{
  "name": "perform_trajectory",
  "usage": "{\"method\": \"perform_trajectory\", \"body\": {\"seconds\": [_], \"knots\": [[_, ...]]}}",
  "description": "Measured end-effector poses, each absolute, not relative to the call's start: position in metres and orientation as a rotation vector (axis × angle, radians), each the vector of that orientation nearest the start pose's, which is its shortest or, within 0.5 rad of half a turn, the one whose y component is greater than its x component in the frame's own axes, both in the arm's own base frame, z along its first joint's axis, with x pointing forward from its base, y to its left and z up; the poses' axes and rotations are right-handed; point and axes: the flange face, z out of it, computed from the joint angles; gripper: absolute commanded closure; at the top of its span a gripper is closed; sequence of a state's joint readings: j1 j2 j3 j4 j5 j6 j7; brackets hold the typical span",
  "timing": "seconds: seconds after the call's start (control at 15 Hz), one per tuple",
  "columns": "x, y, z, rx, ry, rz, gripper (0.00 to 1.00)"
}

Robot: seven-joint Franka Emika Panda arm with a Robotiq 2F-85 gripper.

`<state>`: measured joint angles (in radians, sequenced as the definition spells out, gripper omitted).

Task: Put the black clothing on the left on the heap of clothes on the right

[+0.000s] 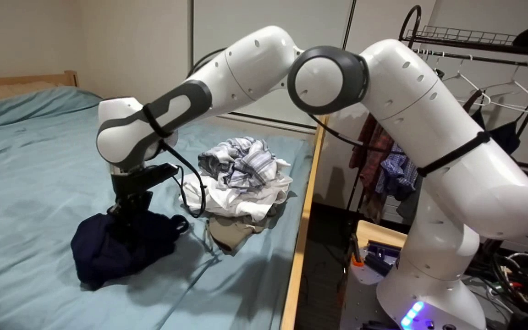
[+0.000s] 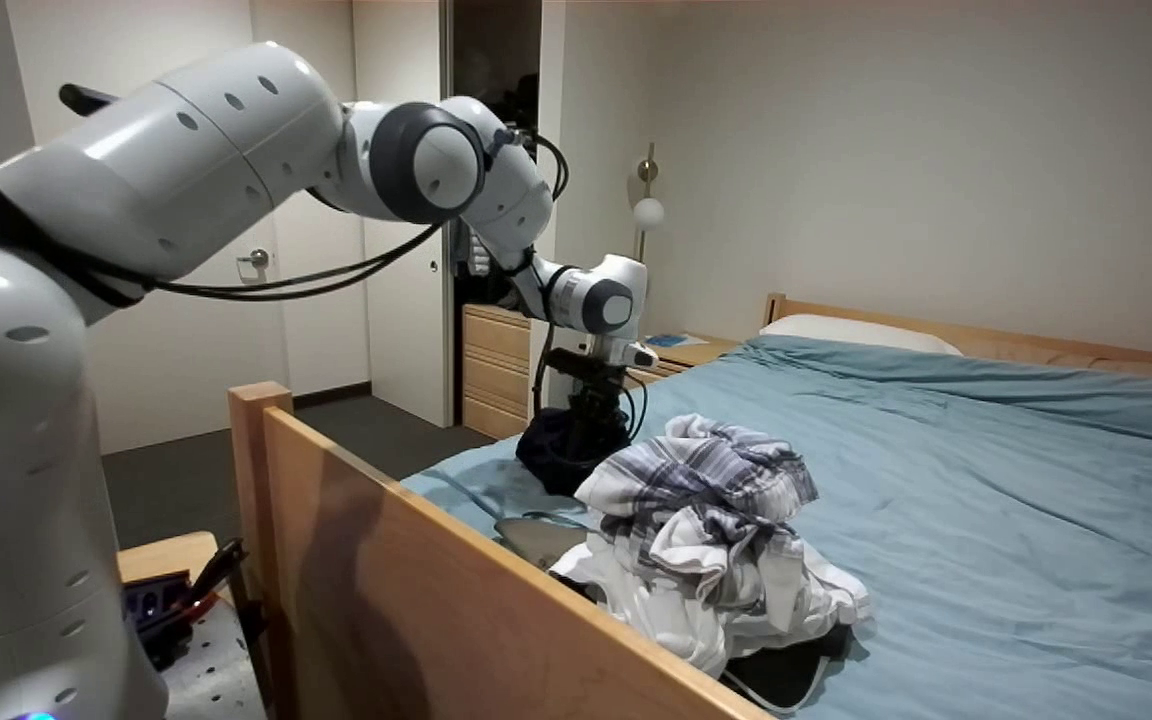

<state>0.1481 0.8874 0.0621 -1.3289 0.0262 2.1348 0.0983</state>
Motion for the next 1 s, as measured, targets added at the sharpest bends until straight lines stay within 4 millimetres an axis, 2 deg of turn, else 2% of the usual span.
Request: {"method": "perform_trajectory", "body": {"seconds": [0.27,0.4,0.67,0.87,1.0], "knots": [[0.704,0.098,0.225,-3.072,0.115,0.046,0.91],[0.694,0.084,0.248,-3.073,0.188,-0.019,0.91],[0.661,0.073,0.312,-3.103,0.248,-0.150,0.91],[0.631,0.064,0.367,-3.137,0.378,-0.248,0.91],[0.610,0.051,0.402,-3.128,0.487,-0.293,0.91]]}}
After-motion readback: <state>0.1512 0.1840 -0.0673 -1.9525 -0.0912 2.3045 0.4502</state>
